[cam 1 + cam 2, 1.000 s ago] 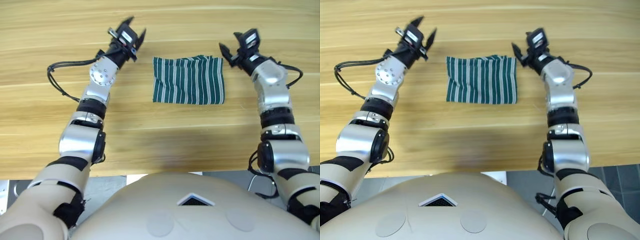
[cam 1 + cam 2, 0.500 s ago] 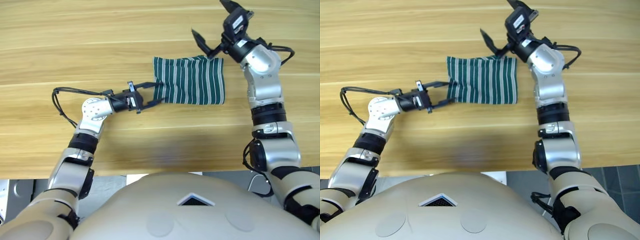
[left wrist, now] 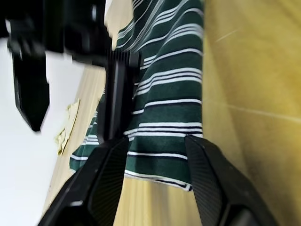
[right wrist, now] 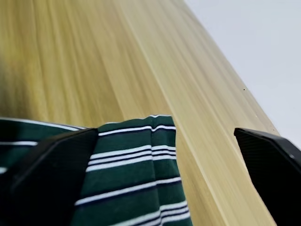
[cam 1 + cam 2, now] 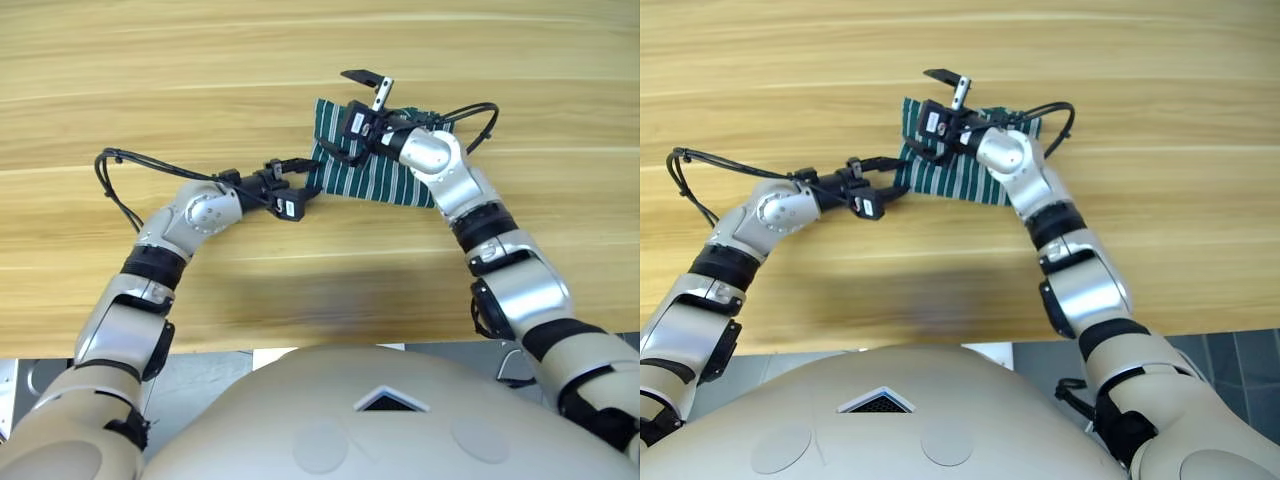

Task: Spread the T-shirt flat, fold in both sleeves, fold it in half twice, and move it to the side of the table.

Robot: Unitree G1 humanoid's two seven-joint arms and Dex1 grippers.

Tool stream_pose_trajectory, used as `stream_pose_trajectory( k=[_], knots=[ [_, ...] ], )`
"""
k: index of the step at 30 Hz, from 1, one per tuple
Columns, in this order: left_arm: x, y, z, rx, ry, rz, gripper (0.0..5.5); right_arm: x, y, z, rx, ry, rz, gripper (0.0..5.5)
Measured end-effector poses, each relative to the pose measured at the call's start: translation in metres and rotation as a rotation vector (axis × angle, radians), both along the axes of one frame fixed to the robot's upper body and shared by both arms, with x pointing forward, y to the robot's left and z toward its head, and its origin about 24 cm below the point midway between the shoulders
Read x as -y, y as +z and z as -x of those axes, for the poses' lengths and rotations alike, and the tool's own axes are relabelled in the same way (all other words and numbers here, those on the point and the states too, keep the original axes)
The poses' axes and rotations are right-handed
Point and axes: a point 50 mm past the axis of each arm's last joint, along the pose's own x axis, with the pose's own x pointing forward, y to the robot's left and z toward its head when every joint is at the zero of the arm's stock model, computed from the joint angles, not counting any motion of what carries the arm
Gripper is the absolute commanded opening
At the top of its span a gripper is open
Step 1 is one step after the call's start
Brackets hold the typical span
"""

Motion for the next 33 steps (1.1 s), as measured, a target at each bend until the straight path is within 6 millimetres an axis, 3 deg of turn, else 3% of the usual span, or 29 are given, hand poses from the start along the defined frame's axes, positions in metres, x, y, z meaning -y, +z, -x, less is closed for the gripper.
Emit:
stream_pose_trajectory(
  k=[5, 16, 19, 21, 26, 33],
  knots=[
    [0.0, 0.0, 0.002, 0.004, -0.048, -0.048, 2.25, 0.002, -0.005, -0.013, -0.004, -0.077, 0.024, 5.36],
    [0.004, 0.004, -0.01, 0.051, -0.095, -0.115, 2.25, 0.008, -0.01, -0.018, -0.021, -0.153, 0.0, 5.36],
    [0.004, 0.002, -0.012, 0.055, -0.085, -0.111, 2.25, 0.017, -0.009, -0.021, -0.05, -0.216, -0.072, 5.36],
    [0.004, 0.002, -0.014, 0.057, -0.085, -0.115, 2.25, 0.024, -0.004, -0.024, -0.057, -0.252, -0.158, 5.36],
    [0.001, 0.001, -0.017, 0.059, -0.058, -0.107, 2.25, 0.047, 0.032, -0.045, 0.044, -0.377, -0.32, 5.36],
    [-0.002, -0.002, -0.02, 0.045, -0.018, -0.08, 2.25, 0.077, 0.051, -0.05, 0.107, -0.486, -0.488, 5.36]
  ],
)
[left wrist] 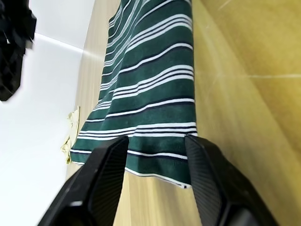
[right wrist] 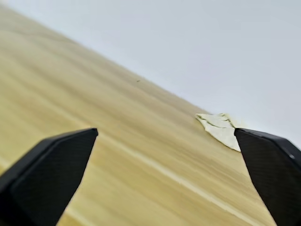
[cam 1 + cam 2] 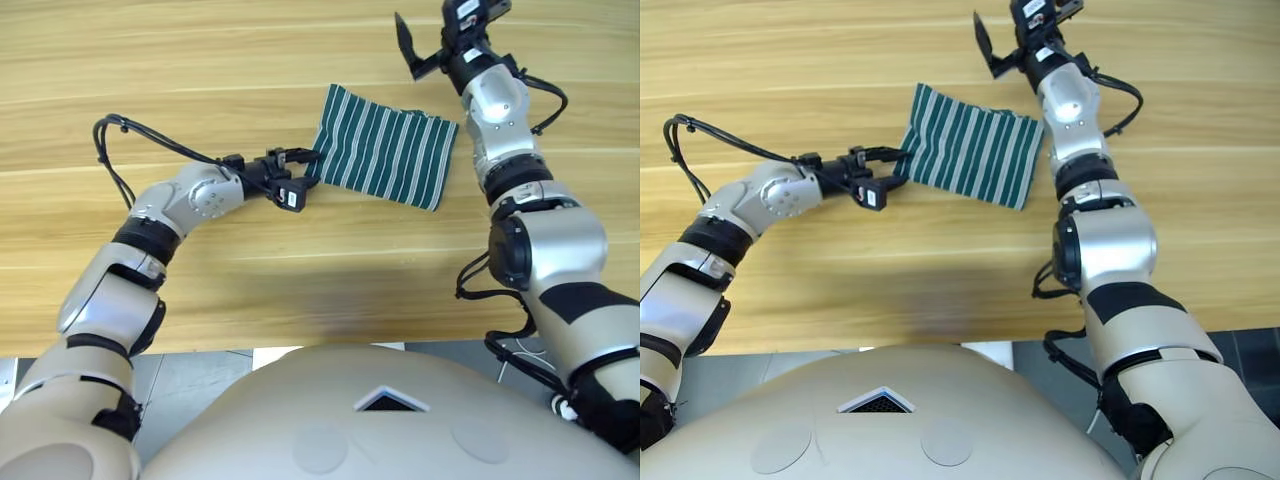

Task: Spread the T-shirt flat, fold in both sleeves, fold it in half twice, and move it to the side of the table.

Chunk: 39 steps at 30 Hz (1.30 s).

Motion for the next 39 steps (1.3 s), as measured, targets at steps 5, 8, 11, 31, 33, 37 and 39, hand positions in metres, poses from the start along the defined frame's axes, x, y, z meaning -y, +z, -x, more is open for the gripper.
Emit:
stream_pose_trajectory(
  k=[5, 8, 11, 31, 33, 37, 39],
  knots=[
    [-0.008, -0.002, -0.001, -0.032, 0.067, 0.056, 2.25, -0.014, -0.002, 0.014, 0.042, 0.277, 0.086, 5.36],
    [-0.015, -0.001, -0.003, -0.037, 0.111, 0.09, 2.25, -0.027, -0.039, 0.044, -0.049, 0.511, 0.221, 5.36],
    [-0.018, -0.001, -0.003, -0.04, 0.131, 0.098, 2.25, -0.031, -0.066, 0.059, -0.146, 0.589, 0.339, 5.36],
    [-0.045, 0.013, -0.017, -0.106, 0.488, 0.563, 2.25, 0.143, -0.066, 0.053, -0.395, -0.554, 0.452, 5.36],
    [-0.05, 0.009, -0.019, -0.129, 0.568, 0.632, 2.25, 0.164, -0.065, 0.065, -0.412, -0.625, 0.437, 5.36],
    [-0.058, -0.004, -0.022, -0.203, 0.744, 0.731, 2.25, 0.187, -0.063, 0.08, -0.422, -0.656, 0.372, 5.36],
    [-0.068, -0.005, -0.028, -0.229, 0.872, 0.816, 2.25, 0.202, -0.061, 0.091, -0.43, -0.653, 0.369, 5.36]
  ],
)
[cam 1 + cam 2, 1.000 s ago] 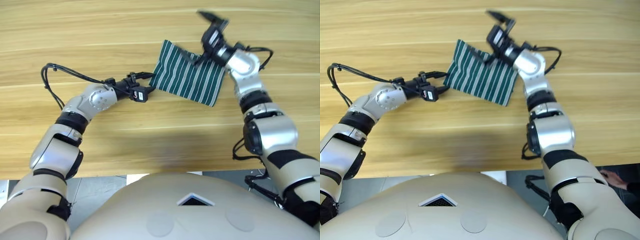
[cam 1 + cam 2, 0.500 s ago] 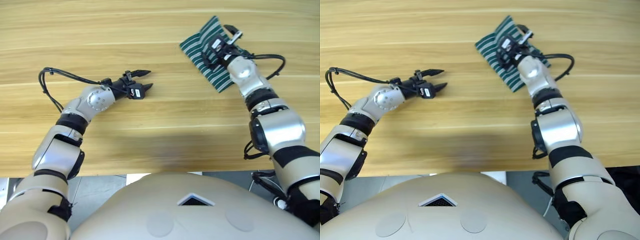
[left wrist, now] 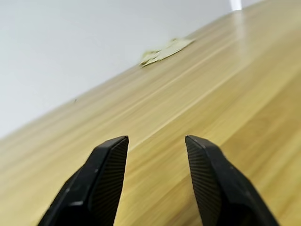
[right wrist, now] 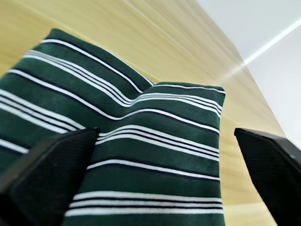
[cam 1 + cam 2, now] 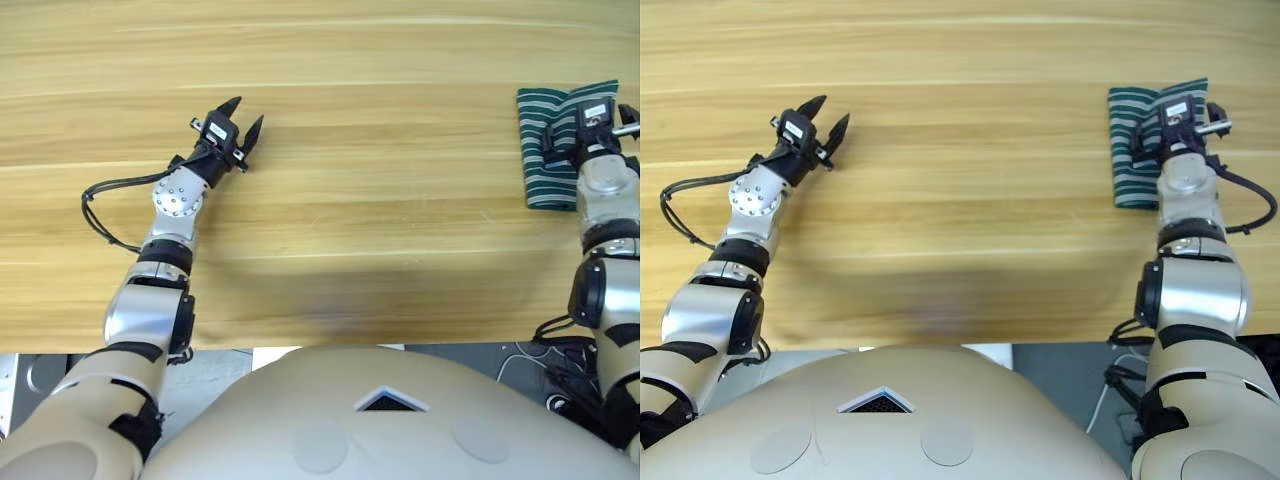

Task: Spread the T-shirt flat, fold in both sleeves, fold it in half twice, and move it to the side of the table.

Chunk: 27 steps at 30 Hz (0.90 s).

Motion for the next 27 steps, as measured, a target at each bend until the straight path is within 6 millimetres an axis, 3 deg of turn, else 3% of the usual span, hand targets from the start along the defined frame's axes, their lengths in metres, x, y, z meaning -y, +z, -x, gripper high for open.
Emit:
stream_pose_trajectory(
  k=[4, 6, 8, 10, 12, 16, 19, 21, 24, 27],
  knots=[
    [-0.014, 0.004, -0.009, -0.016, 0.158, 0.113, 2.25, 0.014, 0.008, 0.012, 0.036, 0.055, -0.039, 5.36],
    [-0.018, 0.004, -0.012, -0.019, 0.221, 0.177, 2.25, 0.008, 0.028, 0.005, 0.189, 0.153, -0.11, 5.36],
    [-0.019, 0.007, -0.015, -0.006, 0.262, 0.237, 2.25, -0.006, 0.058, -0.007, 0.425, 0.285, -0.184, 5.36],
    [-0.016, 0.015, -0.023, 0.019, 0.28, 0.297, 2.25, -0.032, 0.081, -0.016, 0.644, 0.436, -0.261, 5.36],
    [-0.013, 0.018, -0.027, 0.023, 0.304, 0.353, 2.25, -0.055, 0.085, -0.018, 0.766, 0.526, -0.35, 5.36],
    [-0.002, 0.018, -0.037, -0.011, 0.369, 0.436, 2.25, -0.1, 0.066, -0.032, 0.795, 0.615, -0.616, 5.36],
    [0.012, 0.012, -0.042, -0.092, 0.412, 0.464, 2.25, -0.131, 0.042, -0.052, 0.686, 0.518, -0.798, 5.36],
    [0.017, 0.006, -0.042, -0.132, 0.437, 0.448, 2.25, -0.145, 0.027, -0.059, 0.582, 0.409, -0.807, 5.36],
    [0.018, 0.0, -0.04, -0.171, 0.479, 0.449, 2.25, -0.157, 0.0, -0.058, 0.416, 0.268, -0.758, 5.36],
    [0.015, 0.001, -0.04, -0.167, 0.484, 0.445, 2.25, -0.154, -0.007, -0.057, 0.377, 0.173, -0.782, 5.36]
  ],
)
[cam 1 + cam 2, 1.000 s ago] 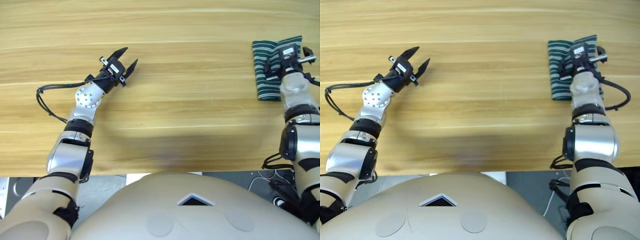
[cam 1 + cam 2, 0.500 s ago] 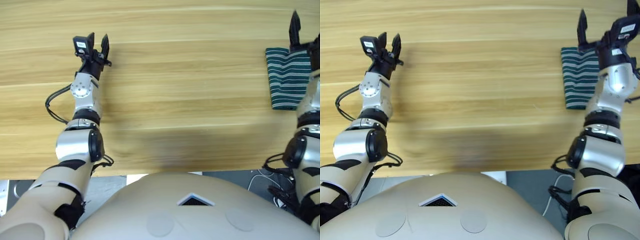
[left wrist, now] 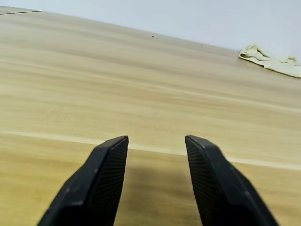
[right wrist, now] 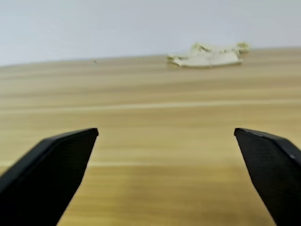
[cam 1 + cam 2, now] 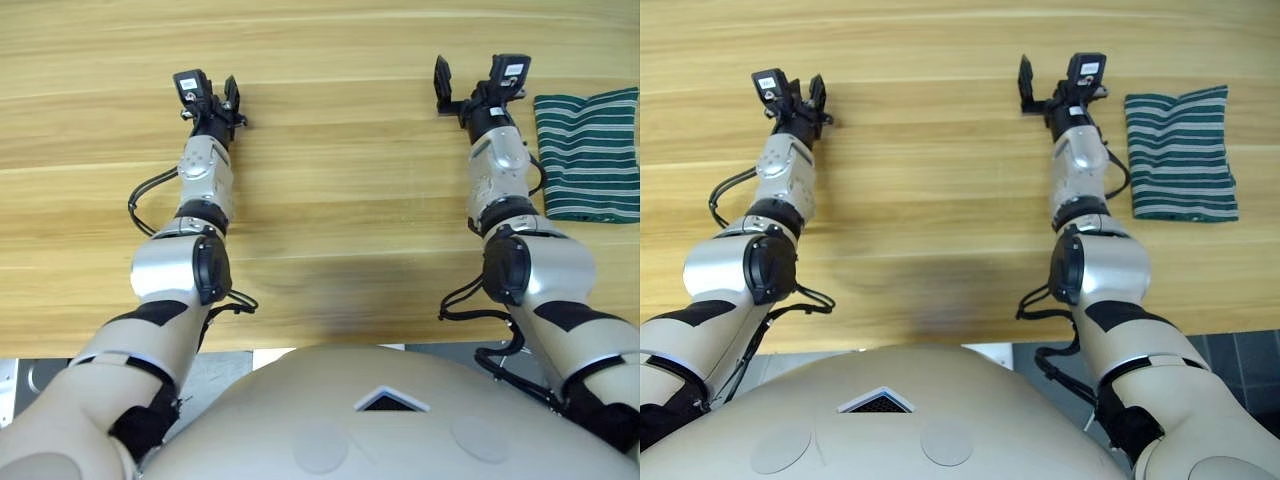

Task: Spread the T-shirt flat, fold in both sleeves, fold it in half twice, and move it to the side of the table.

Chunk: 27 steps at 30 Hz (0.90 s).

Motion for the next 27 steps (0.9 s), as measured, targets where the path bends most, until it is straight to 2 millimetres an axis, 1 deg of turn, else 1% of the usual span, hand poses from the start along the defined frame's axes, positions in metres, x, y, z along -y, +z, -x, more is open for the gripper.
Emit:
stream_pose_trajectory(
  k=[3, 5, 6, 11, 16, 21, 27],
  knots=[
    [-0.002, 0.002, 0.0, 0.012, 0.006, -0.049, 2.25, 0.009, -0.004, 0.002, -0.042, -0.044, -0.04, 5.36],
    [-0.001, 0.004, -0.001, 0.021, -0.004, -0.125, 2.25, 0.009, -0.005, 0.002, -0.054, -0.041, -0.041, 5.36],
    [0.0, 0.004, -0.001, 0.02, -0.004, -0.136, 2.25, 0.008, -0.006, 0.002, -0.062, -0.037, -0.039, 5.36],
    [0.0, 0.003, -0.001, 0.017, -0.004, -0.151, 2.25, 0.001, -0.008, 0.002, -0.082, -0.009, -0.024, 5.36],
    [0.0, 0.003, 0.0, 0.011, -0.009, -0.157, 2.25, 0.001, -0.009, 0.002, -0.094, -0.01, -0.032, 5.36],
    [-0.002, 0.002, 0.0, 0.006, 0.0, -0.152, 2.25, -0.003, -0.007, -0.001, -0.09, 0.002, -0.026, 5.36],
    [-0.006, 0.0, 0.002, -0.002, 0.009, -0.156, 2.25, -0.011, -0.009, -0.001, -0.1, 0.019, -0.02, 5.36]
  ],
)
